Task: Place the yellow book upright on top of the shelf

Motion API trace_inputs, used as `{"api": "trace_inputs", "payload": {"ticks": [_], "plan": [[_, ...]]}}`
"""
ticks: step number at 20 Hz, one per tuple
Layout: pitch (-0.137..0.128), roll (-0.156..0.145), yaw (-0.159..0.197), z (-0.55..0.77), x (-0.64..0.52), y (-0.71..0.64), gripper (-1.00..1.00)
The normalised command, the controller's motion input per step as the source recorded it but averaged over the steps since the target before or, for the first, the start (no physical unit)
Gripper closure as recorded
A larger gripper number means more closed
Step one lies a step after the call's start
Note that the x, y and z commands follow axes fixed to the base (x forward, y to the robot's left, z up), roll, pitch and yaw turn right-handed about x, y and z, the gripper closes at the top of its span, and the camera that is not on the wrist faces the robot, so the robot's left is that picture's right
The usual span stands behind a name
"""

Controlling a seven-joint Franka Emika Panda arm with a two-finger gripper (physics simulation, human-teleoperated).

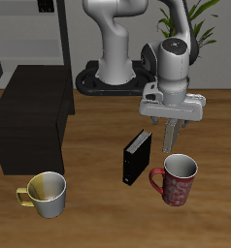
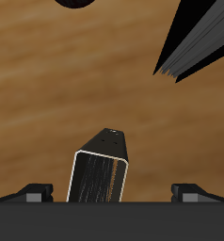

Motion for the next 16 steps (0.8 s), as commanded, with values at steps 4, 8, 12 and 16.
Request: {"api": "trace_inputs", "payload": {"ticks": [4,8,12,16], "plan": [[0.023,0.041,0.019,-0.16,-0.04,0.08,1.0],[0.014,0.02,-0.007,0.0,0.04,-0.15,1.0],[0.0,-0.003,0.038,0.12,0.05,-0.27,1.0],[-0.001,0.023,0.04,0.17,0.01,-0.19,1.0]]}}
